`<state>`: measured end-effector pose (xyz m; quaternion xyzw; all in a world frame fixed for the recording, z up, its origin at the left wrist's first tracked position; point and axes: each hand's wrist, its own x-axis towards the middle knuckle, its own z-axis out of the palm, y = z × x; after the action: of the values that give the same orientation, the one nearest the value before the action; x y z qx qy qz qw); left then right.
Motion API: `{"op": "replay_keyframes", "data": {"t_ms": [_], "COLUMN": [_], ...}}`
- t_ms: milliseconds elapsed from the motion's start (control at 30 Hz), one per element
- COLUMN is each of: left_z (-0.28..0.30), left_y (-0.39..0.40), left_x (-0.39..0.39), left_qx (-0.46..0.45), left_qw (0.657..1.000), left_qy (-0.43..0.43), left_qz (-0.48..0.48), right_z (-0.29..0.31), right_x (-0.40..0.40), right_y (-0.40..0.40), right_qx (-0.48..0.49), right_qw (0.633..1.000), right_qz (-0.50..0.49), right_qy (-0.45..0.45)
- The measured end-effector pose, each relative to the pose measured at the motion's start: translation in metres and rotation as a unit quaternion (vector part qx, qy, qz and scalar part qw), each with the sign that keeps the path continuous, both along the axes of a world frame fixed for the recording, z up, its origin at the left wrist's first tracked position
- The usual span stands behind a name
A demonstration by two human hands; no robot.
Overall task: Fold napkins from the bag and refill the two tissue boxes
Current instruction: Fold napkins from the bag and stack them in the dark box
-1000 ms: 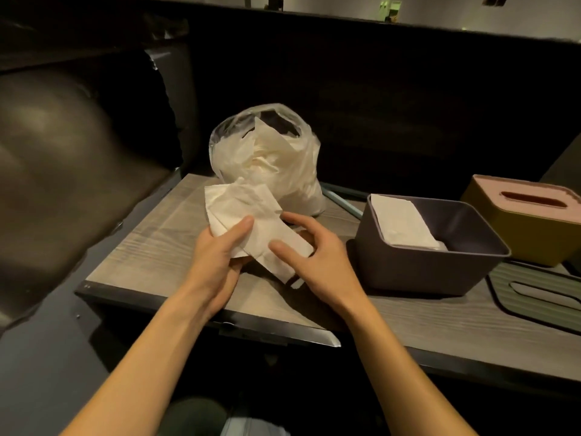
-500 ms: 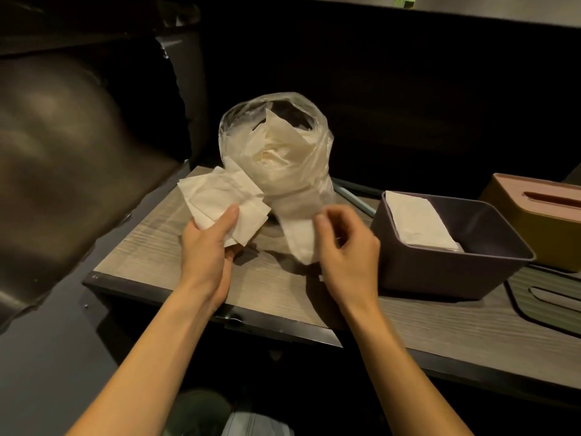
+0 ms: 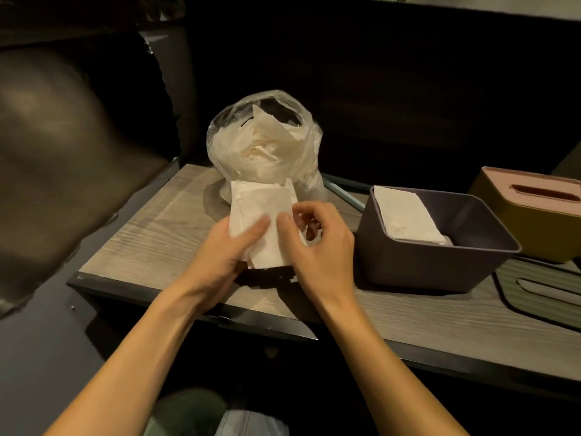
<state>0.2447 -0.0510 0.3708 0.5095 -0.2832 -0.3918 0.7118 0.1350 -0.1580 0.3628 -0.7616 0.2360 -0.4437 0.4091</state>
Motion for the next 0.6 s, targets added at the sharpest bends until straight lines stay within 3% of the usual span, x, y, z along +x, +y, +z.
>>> {"op": "replay_keyframes", "data": {"t_ms": [167,400,600], "left_z": [-0.010,-0.013,-0.009], "left_y": [0.001,0.000,-0.001], "left_x": [0.005,0.005,0.004], "left_qx": [0.011,0.015,0.012], "left_qw": [0.997,0.995,0.997], "left_qy": [-0.072,-0.079,-0.050], "left_qz": [-0.003,0.053,0.055], "right_z": [-0.002,0.000,0.000], "right_x": [-0.005,-0.008,-0.008], "right_y": [-0.011,-0.011,-0.010], "right_qx": [0.191,0.118,0.117], "right_qw": [0.980,0.987,0.987], "right_qz": [0.050,0.017,0.029], "right_qy": [-0.021,-0.112,-0.102]}}
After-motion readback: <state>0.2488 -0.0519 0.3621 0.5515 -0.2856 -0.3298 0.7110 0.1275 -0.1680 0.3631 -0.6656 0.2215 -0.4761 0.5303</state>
